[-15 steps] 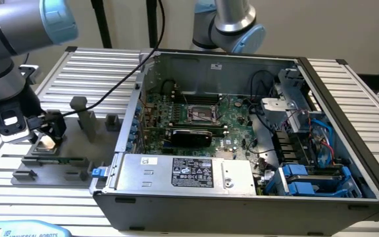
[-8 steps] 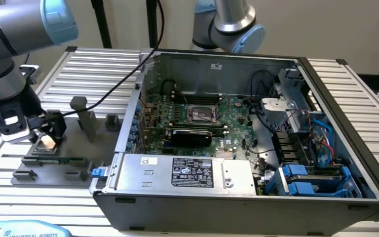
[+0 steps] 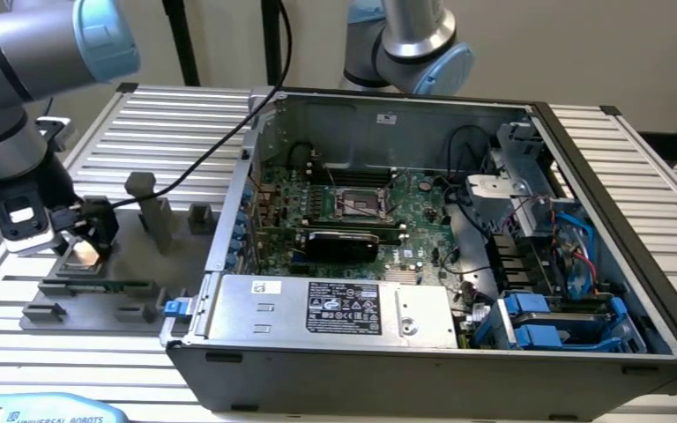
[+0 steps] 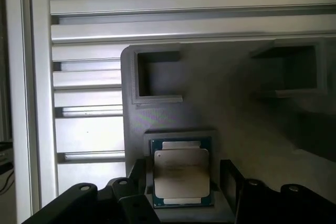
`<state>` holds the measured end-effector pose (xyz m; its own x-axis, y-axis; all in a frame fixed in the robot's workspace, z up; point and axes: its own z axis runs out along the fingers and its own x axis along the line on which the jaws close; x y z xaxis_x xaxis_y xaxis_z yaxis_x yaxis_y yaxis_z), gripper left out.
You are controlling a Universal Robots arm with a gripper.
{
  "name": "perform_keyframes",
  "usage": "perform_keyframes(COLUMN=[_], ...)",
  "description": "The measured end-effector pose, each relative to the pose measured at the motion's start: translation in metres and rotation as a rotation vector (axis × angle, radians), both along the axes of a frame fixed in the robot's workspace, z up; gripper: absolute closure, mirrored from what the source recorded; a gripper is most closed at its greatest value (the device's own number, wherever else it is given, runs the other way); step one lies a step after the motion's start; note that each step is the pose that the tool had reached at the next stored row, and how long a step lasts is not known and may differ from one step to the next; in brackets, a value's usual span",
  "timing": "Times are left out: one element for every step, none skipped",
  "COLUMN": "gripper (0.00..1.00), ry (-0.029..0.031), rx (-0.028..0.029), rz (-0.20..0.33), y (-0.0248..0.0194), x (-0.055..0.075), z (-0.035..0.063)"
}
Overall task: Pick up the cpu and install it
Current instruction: 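Pick up the cpu and move it towards the insertion slot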
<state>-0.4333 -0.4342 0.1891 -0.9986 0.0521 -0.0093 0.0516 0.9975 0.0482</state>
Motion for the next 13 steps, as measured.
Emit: perform_keyframes(gripper=[0.33,0.33,0.33,0.33,0.33,0.33,0.33,0.33,0.33,0.33,0.33,0.35,0.35], ry=[0.0003,0.0005,0.001,0.0013,0.0018,0.0021,0.0022,0.0025,0.0028,0.0029,0.0031,0.003,0.0029], rx=[0.0,0.0001,0.0,0.0,0.0,0.0,0.0,0.0,0.0,-0.0001,-0.0001,-0.0001,0.0], rz=[0.0,0.0,0.0,0.0,0.0,0.0,0.0,0.0,0.0,0.0,0.0,0.0,0.0], y=[0.0,0.0001,0.0001,0.0002,0.0002,0.0002,0.0002,0.0002,0.0002,0.0002,0.0002,0.0002,0.0002], x=[-0.0001,-0.0001,-0.0002,-0.0002,-0.0002,-0.0002,-0.0002,-0.0002,-0.0002,-0.0002,-0.0002,-0.0002,-0.0002], z=[-0.0006,-0.0012,-0.0016,-0.002,-0.0024,-0.0028,-0.0032,-0.0035,-0.0037,-0.0038,-0.0038,-0.0038,-0.0039])
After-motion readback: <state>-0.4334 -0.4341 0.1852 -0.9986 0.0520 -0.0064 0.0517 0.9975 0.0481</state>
